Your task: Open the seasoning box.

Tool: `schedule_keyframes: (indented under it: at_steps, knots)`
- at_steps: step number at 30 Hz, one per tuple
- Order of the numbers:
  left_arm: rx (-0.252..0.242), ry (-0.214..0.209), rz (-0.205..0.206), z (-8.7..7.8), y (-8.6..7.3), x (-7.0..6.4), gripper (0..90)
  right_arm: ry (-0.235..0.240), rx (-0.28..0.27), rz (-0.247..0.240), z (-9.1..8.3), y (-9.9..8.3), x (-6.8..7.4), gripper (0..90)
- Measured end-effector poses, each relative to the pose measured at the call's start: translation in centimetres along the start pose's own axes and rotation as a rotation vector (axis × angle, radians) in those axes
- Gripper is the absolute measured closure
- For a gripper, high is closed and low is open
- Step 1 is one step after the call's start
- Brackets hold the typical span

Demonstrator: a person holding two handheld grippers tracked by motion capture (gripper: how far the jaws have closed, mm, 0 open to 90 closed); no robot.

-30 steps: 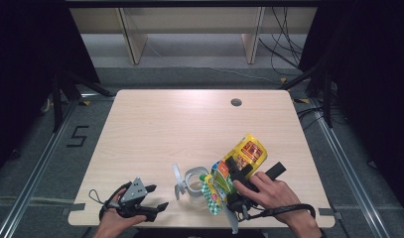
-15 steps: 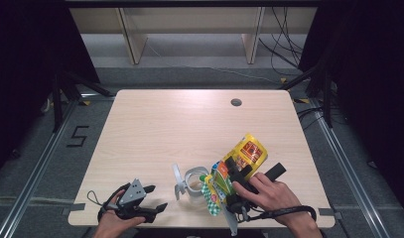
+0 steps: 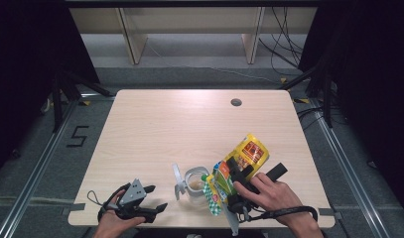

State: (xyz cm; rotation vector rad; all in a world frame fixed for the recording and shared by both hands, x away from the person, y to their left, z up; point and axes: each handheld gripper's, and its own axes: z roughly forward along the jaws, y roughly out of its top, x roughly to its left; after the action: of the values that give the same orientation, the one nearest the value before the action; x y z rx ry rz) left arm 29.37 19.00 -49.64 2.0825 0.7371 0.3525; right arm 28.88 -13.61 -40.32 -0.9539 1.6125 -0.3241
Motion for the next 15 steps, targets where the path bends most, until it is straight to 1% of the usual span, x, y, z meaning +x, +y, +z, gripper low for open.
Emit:
schedule_keyframes:
  at_steps: [1,3,4,5,6,7,9,10,11,12,13,14,15]
  knots:
    - [-0.001,0.0,0.011,0.0,0.02,0.07,26.2,-0.001,-0.001,-0.004,-0.02,0.03,-0.03,58.7]
    - [-0.004,0.0,0.008,-0.01,0.02,0.06,26.2,0.001,-0.004,-0.004,-0.03,0.07,-0.03,58.7]
    - [-0.006,0.001,0.006,0.0,0.02,0.07,26.2,0.008,-0.019,-0.018,0.07,0.08,-0.06,58.7]
    - [-0.006,0.002,0.005,0.03,0.02,0.07,26.2,-0.003,-0.008,-0.009,-0.01,0.08,-0.03,58.7]
    - [-0.005,0.002,0.005,0.04,0.01,0.07,26.2,0.008,-0.014,-0.015,0.04,0.1,-0.03,58.7]
    - [-0.003,0.0,0.007,0.03,0.01,0.08,26.2,-0.001,-0.008,-0.009,-0.03,0.08,-0.03,58.7]
    - [-0.013,-0.003,0.002,0.09,0.03,0.12,26.5,0.0,-0.01,-0.002,-0.1,0.08,-0.05,58.7]
    - [-0.007,0.003,-0.018,0.09,-0.01,0.06,26.4,0.006,-0.017,-0.008,-0.06,0.07,-0.06,58.7]
    - [-0.005,0.002,-0.026,0.11,-0.05,0.08,26.4,0.011,-0.019,-0.017,-0.05,0.05,-0.07,58.7]
    - [0.006,0.001,-0.02,0.02,-0.05,0.14,26.4,0.018,-0.019,-0.037,-0.07,0.05,-0.2,58.7]
    - [0.006,-0.001,-0.023,0.02,-0.08,0.13,26.4,0.016,-0.02,-0.031,-0.08,0.06,-0.19,58.7]
    - [0.007,0.002,-0.02,0.0,-0.07,0.15,26.4,0.003,-0.018,0.046,-0.14,0.12,0.3,58.7]
    - [-0.005,-0.002,-0.017,0.05,-0.05,0.15,26.3,0.004,-0.018,0.045,-0.12,0.14,0.3,58.7]
